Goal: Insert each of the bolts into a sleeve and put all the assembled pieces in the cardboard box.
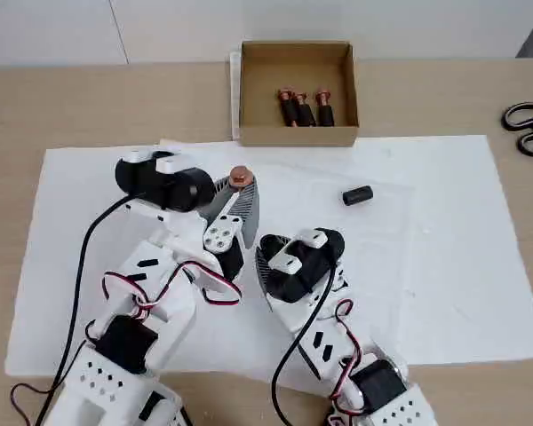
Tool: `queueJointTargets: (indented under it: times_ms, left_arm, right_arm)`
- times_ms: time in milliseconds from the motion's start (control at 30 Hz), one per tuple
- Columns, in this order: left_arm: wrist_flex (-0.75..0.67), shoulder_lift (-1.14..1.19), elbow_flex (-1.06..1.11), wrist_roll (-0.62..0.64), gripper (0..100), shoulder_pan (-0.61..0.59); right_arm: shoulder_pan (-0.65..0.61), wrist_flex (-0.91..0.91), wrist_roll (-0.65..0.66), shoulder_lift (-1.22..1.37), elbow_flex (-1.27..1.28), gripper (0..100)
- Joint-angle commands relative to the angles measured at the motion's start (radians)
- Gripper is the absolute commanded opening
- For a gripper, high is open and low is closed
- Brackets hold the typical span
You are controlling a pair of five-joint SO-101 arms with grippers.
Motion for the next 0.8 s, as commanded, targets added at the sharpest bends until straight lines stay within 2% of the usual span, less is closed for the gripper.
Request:
queueJointTargets:
  times_ms: [0,467,767]
  left_arm:
    - [0.008,-0.029,-0.007,0.023,1,0.002]
    - [0.009,-0.031,0.018,0.101,1,0.035]
    - [0.009,-0.031,0.033,0.109,1,0.044]
  right_arm:
    - [-0.007,0.004,-0.011,-0.007,0.008,0.3]
    - [-0.012,-0.001,-0.012,-0.007,0.008,0.3]
    - [-0.012,-0.002,-0.012,-0.007,0.008,0.3]
